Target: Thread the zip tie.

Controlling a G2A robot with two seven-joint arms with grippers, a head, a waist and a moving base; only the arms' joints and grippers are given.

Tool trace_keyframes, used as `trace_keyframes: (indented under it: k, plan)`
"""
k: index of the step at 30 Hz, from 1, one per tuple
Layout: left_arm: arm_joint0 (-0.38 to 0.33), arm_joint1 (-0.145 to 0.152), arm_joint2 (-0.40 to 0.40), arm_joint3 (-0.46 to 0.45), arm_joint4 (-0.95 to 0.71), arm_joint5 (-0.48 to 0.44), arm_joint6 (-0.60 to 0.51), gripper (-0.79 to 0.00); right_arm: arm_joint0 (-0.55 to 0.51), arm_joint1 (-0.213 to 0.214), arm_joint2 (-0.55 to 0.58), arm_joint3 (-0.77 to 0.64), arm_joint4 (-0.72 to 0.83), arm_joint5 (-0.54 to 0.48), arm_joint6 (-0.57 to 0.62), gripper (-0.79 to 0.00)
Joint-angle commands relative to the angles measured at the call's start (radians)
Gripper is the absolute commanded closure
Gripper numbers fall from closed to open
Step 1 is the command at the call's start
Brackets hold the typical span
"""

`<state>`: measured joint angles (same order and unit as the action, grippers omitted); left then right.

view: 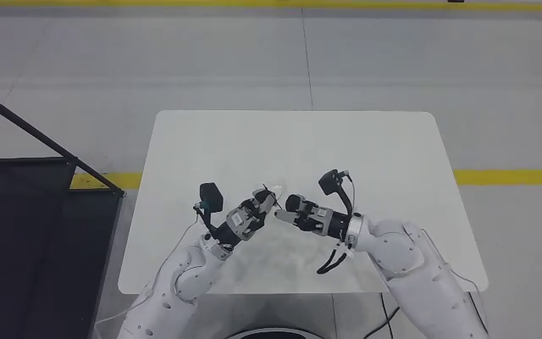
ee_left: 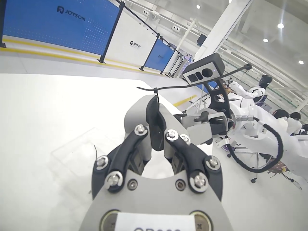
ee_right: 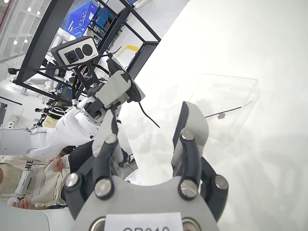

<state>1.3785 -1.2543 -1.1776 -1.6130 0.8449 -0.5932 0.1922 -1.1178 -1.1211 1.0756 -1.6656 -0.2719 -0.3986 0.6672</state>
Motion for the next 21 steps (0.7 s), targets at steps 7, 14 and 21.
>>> trace_keyframes:
  k: [7,14,21]
  plan:
    - [-0.003,-0.001,0.002,0.003,-0.002,-0.001,-0.005,0.0,0.009,-0.001,-0.005,0.008,0.006,-0.011,0.015,-0.163]
    - [-0.005,-0.002,0.002,0.005,-0.003,-0.002,-0.01,0.0,0.014,-0.001,-0.005,0.013,0.014,-0.018,0.026,0.0]
    - [-0.004,-0.002,0.002,0.008,-0.015,-0.012,-0.014,0.0,0.013,0.0,-0.003,0.013,0.013,-0.019,0.025,0.0]
